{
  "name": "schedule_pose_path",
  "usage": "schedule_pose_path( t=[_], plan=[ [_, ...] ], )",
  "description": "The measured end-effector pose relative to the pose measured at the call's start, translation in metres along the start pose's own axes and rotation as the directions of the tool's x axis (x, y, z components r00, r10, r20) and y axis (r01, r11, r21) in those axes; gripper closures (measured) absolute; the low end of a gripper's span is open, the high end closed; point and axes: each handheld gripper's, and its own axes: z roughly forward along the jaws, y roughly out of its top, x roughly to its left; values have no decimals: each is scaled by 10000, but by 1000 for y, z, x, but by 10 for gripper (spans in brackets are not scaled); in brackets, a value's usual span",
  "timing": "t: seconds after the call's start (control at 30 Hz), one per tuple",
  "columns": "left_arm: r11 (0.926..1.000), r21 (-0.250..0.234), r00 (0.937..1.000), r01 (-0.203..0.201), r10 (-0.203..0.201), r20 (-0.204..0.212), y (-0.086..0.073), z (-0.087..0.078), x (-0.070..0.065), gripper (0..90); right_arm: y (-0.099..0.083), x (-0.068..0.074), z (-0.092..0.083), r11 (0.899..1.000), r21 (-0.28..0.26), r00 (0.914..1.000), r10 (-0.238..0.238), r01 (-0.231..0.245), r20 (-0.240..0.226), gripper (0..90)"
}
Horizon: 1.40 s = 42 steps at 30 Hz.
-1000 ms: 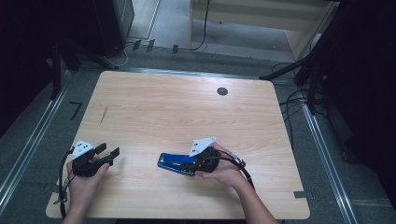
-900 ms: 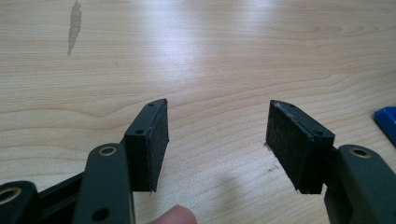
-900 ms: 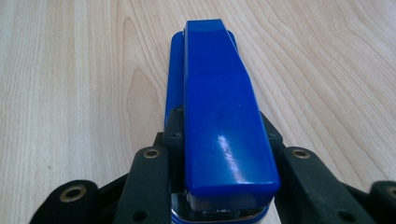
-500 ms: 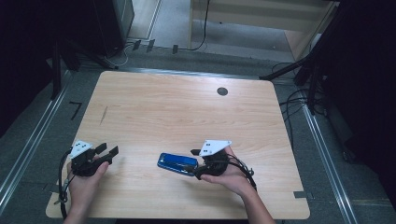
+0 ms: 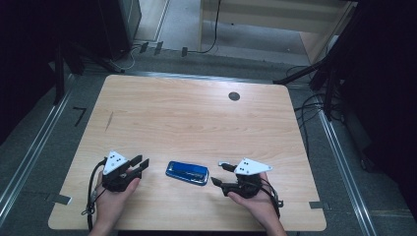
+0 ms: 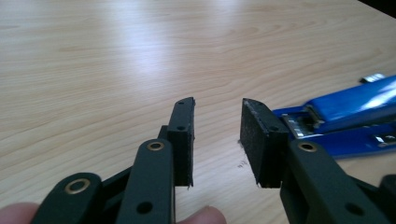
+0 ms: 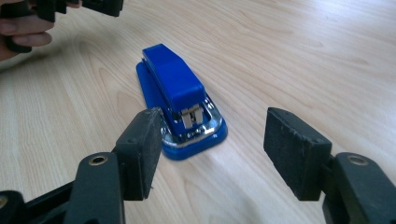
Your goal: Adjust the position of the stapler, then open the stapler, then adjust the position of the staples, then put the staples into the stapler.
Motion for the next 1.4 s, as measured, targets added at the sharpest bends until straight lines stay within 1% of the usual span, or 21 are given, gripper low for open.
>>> schedule_pose_path(
  t=[0.03, 0.07, 0.1, 0.2, 0.23, 0.27, 0.3, 0.33, 0.37, 0.47, 0.53, 0.57, 0.6, 0.63, 0.77, 0.83, 0.9, 1.13, 1.27, 1.3, 1.4],
  plan=[
    [10000, -12, 9999, -45, 45, 166, 0, 0, -4, 699, -2, 1, -2, 10000, -27, 10000, 91, -91, 40, 382],
    [10000, -12, 9999, -45, 45, 166, 0, 0, -4, 718, -4, 2, -4, 9998, -84, 9998, 173, -172, 136, 386],
    [9999, 42, 9991, -118, 117, 408, 1, 1, -10, 736, -5, 4, -5, 9997, -99, 9993, 241, -238, 273, 390],
    [9989, 230, 9962, -413, 394, 781, -1, 4, -19, 779, -10, 8, -7, 9990, -121, 9969, 440, -433, 660, 410],
    [9989, 230, 9962, -413, 394, 781, -1, 4, -19, 799, -10, 8, -7, 9990, -121, 9969, 440, -433, 660, 410],
    [9984, 320, 9950, -475, 445, 891, -2, 6, -23, 828, -14, 11, -8, 9982, 17, 9917, 601, -607, 1138, 425],
    [9977, 315, 9929, -597, 561, 1051, -2, 8, -29, 853, -16, 11, -8, 9973, -1, 9906, 727, -732, 1161, 438],
    [9977, 315, 9929, -597, 561, 1051, -2, 8, -29, 871, -16, 11, -8, 9973, -1, 9906, 727, -732, 1161, 438],
    [9968, 293, 9917, -741, 705, 1078, -1, 9, -34, 894, -22, 14, -8, 9953, 42, 9881, 956, -968, 1206, 464],
    [9934, 312, 9832, -1102, 1044, 1496, -2, 10, -46, 900, -25, 15, -7, 9955, 103, 9895, 930, -947, 1104, 499],
    [9917, 363, 9794, -1236, 1160, 1652, -3, 12, -52, 900, -25, 14, -6, 9944, 73, 9911, 1043, -1053, 825, 531],
    [9899, 424, 9771, -1355, 1264, 1713, -5, 14, -57, 900, -25, 13, -4, 9918, -22, 9892, 1275, -1276, 725, 544],
    [9899, 424, 9771, -1355, 1264, 1713, -5, 14, -57, 900, -25, 13, -4, 9918, -22, 9892, 1275, -1276, 725, 544],
    [9881, 480, 9730, -1463, 1350, 1870, -7, 17, -63, 900, -25, 12, -1, 9898, -36, 9876, 1420, -1421, 666, 550],
    [9858, 551, 9687, -1588, 1448, 2014, -10, 19, -70, 900, -24, 13, 3, 9898, 13, 9878, 1419, -1423, 634, 549],
    [9821, 631, 9636, -1774, 1603, 2141, -11, 21, -75, 900, -23, 15, 7, 9905, 38, 9879, 1370, -1377, 731, 546],
    [9805, 646, 9615, -1858, 1678, 2177, -12, 25, -80, 900, -23, 18, 11, 9910, 39, 9883, 1331, -1338, 745, 547],
    [9772, 778, 9594, -1975, 1764, 2199, -14, 35, -87, 900, -24, 17, 12, 9894, 57, 9872, 1443, -1450, 682, 568],
    [9756, 803, 9584, -2041, 1824, 2197, -14, 41, -90, 900, -25, 16, 11, 9870, 97, 9851, 1593, -1602, 644, 611],
    [9734, 873, 9584, -2120, 1896, 2136, -14, 43, -91, 900, -26, 15, 11, 9850, 131, 9833, 1711, -1722, 617, 650],
    [9719, 910, 9583, -2170, 1944, 2093, -14, 46, -92, 900, -27, 14, 12, 9841, 146, 9824, 1759, -1771, 624, 666]
  ],
)
